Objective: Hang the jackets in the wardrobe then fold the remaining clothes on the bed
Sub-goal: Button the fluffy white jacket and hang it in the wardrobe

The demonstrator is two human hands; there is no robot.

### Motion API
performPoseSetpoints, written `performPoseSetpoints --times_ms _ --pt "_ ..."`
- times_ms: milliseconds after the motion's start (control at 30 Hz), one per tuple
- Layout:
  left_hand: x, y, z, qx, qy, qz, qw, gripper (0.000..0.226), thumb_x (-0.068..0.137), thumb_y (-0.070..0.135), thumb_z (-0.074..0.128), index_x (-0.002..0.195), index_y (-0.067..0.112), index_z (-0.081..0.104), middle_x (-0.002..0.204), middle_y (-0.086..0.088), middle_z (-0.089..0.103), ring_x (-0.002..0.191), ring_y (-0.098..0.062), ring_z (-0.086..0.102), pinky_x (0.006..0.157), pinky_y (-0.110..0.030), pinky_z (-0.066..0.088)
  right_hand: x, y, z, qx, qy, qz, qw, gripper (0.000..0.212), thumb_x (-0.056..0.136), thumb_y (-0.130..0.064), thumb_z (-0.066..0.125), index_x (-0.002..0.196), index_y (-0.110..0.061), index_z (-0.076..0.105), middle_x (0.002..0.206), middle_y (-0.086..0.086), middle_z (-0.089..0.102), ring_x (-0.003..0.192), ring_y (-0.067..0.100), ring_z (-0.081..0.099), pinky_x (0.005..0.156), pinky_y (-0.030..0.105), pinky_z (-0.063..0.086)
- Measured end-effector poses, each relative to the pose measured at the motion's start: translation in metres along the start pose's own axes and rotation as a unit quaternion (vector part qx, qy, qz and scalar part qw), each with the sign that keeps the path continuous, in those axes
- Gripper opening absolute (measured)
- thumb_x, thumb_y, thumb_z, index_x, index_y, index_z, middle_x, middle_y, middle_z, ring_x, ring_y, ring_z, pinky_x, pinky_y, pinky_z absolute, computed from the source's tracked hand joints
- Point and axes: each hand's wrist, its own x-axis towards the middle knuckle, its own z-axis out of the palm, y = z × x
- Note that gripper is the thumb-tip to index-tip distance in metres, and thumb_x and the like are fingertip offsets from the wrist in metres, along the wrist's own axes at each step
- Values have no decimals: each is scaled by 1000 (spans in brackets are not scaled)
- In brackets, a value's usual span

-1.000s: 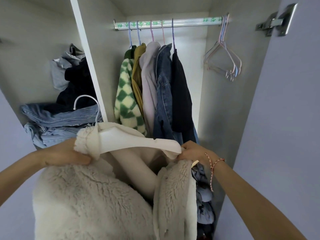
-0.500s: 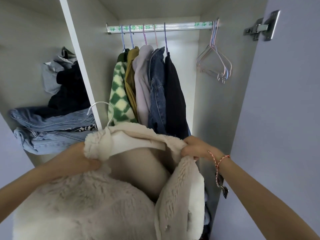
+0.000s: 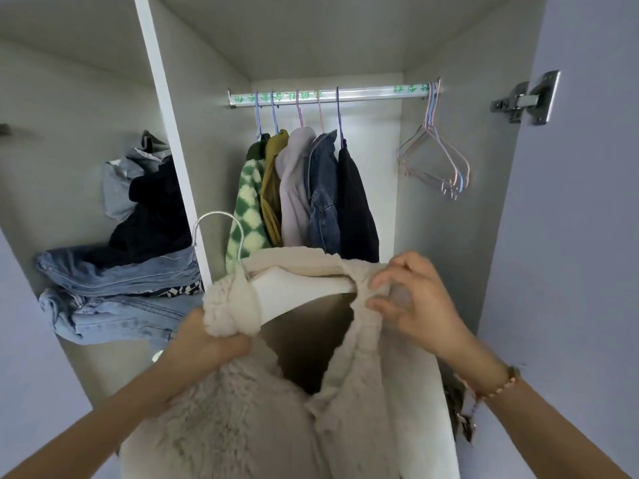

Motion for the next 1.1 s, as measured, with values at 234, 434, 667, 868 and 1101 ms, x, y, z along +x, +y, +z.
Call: performPoseSetpoints --times_ms 234,434,667,868,1101 --pt "22 18 13 -3 -93 116 989 19 44 43 56 58 50 67 62 28 64 63 11 59 58 -6 45 20 -3 -33 -157 -220 37 962 36 70 -38 80 65 -35 44 64 -19 48 57 -2 49 53 8 35" --pt "39 55 34 91 -265 82 956 35 61 28 69 83 53 59 88 4 67 83 13 60 76 -5 43 8 -9 -3 -72 -144 -34 986 35 78 -34 73 111 -24 66 104 -11 67 95 1 59 81 17 46" --pt "92 42 -11 42 -295 70 952 57 51 45 73 103 24 64 103 7 68 97 -5 62 92 -25 48 8 5 -37 128 -3 114 985 24 63 -4 84 77 -20 73 78 -10 73 76 -1 65 74 22 52" --pt "104 36 7 63 -270 68 958 67 52 69 69 104 27 61 99 12 67 89 4 60 74 -9 47 14 2 -40 116 -17 200 973 21 61 0 82 77 -9 73 74 -3 72 73 6 62 73 27 52" --pt "63 0 97 201 95 369 903 33 91 41 44 113 18 53 112 -1 56 102 -13 47 90 -25 34 -3 8 -69 161 25 322 932 25 58 3 84 78 -7 72 74 2 73 73 14 66 75 27 52"
